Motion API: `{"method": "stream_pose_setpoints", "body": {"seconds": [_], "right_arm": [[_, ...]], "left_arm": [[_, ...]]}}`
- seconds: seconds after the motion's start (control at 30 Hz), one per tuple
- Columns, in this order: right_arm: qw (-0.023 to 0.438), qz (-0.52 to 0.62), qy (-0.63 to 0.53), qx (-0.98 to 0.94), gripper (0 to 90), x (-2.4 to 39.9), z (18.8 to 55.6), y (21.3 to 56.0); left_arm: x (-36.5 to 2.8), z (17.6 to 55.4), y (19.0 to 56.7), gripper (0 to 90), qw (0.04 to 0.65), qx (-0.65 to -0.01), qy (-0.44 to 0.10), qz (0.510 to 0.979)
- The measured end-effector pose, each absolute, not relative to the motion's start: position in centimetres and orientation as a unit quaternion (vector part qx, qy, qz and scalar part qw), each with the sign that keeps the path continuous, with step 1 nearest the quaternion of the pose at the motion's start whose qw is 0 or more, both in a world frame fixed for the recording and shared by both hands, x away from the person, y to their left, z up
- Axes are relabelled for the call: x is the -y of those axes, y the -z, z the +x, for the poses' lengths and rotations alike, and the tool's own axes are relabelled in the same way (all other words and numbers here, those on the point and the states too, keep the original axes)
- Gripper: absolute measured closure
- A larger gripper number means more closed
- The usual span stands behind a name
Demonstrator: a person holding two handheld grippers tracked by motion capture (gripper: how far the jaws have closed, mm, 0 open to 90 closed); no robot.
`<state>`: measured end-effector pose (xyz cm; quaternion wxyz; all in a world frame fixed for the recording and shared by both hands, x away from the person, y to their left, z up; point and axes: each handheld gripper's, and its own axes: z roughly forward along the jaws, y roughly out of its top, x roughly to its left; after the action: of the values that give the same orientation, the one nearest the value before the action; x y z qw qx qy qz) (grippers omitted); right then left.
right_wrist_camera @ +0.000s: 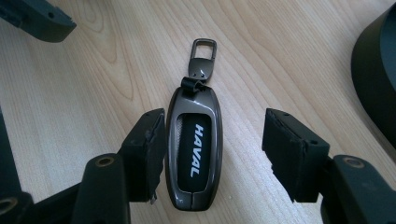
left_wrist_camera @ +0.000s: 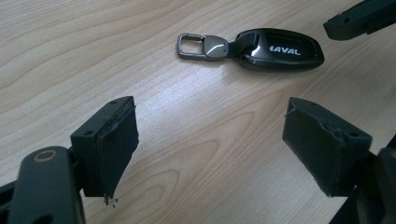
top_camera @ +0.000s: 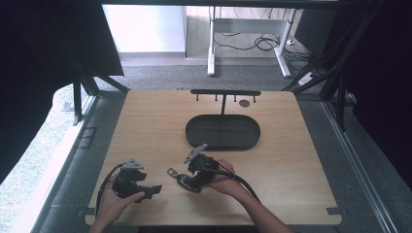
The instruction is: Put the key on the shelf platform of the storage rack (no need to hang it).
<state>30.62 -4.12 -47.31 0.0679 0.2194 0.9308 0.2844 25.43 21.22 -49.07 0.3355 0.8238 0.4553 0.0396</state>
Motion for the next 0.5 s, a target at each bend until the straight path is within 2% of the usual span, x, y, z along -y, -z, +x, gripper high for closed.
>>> {"method": "stream_pose_setpoints", "body": {"seconds": [0.5], "right_arm": [[0.068,0.220,-0.287,-0.930,39.8,3.74,30.62,47.46]], "left_arm": [[-21.08,25.48,49.27,18.5,0.331,-0.454,-0.037,0.826]]}}
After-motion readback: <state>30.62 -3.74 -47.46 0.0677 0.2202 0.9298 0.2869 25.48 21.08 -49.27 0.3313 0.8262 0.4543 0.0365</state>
